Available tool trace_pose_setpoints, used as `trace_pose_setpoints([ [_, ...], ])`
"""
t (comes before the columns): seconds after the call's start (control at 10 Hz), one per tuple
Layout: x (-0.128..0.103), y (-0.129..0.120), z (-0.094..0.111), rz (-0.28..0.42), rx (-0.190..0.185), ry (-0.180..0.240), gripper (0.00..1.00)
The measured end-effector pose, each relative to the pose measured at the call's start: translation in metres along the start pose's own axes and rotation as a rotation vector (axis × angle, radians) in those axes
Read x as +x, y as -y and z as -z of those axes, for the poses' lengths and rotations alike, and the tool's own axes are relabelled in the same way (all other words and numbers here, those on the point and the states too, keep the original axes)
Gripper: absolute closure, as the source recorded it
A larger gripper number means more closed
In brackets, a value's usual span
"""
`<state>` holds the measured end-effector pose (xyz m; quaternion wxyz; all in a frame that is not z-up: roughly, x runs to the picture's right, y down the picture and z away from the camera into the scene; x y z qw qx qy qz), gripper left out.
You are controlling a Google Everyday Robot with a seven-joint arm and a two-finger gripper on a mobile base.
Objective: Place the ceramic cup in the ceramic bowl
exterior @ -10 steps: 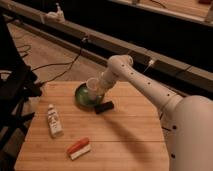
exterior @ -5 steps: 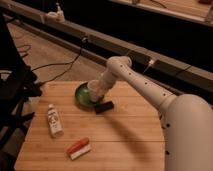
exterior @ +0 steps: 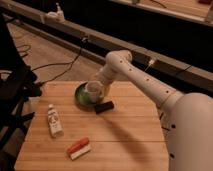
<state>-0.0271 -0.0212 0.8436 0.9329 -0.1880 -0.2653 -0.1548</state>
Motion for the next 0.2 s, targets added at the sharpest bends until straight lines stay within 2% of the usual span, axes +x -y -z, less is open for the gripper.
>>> trace_pose_setpoints([
  [0.1, -0.0003, 0.0025, 0.0066, -0.001, 0.016, -0.004, 0.2],
  [0.2, -0.0006, 0.0027, 0.0061, -0.001, 0.016, -0.004, 0.2],
])
